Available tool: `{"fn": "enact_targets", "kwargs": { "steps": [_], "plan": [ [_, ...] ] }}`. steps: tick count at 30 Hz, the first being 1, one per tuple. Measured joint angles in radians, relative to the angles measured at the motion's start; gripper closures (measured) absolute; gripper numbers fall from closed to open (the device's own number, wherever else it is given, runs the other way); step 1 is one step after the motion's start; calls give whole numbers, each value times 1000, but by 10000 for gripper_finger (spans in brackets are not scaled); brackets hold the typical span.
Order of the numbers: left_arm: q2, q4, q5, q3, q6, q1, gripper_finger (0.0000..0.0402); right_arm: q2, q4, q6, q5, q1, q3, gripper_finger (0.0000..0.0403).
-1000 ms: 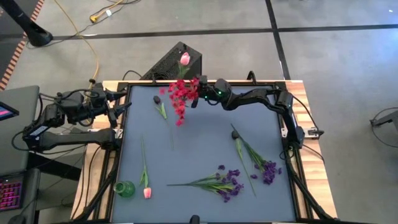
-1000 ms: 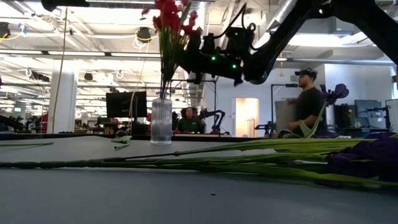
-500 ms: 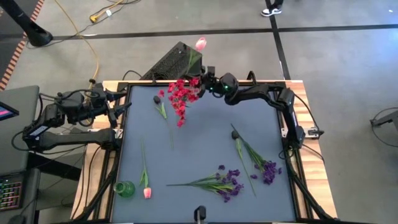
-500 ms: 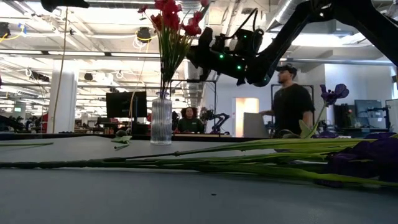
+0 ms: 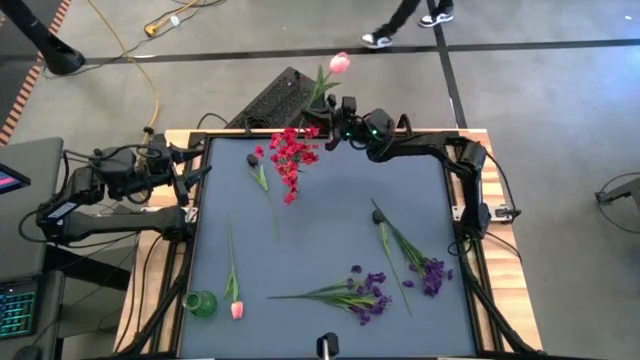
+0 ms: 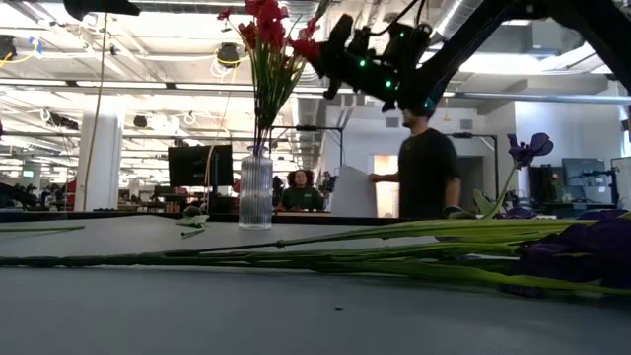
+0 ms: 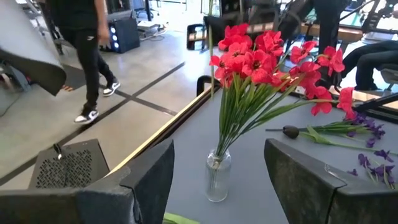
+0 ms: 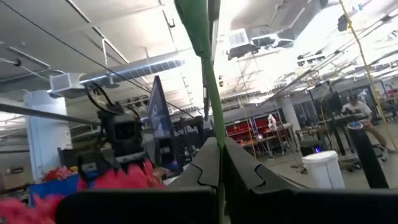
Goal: Sort flowers into vase by color
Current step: Put the top pink tulip into the transparent vase
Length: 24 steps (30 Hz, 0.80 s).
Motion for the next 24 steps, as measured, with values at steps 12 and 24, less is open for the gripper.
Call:
{"fn": "enact_targets", "kwargs": {
  "steps": [12,24],
  "plan": [
    [0,-49,18,0,-6,0,165,-244,-404,-247,-22,43,0,372],
    [0,19,264,-4,88,0,165,-554,-867,-489,3,155,0,372]
  ]
}}
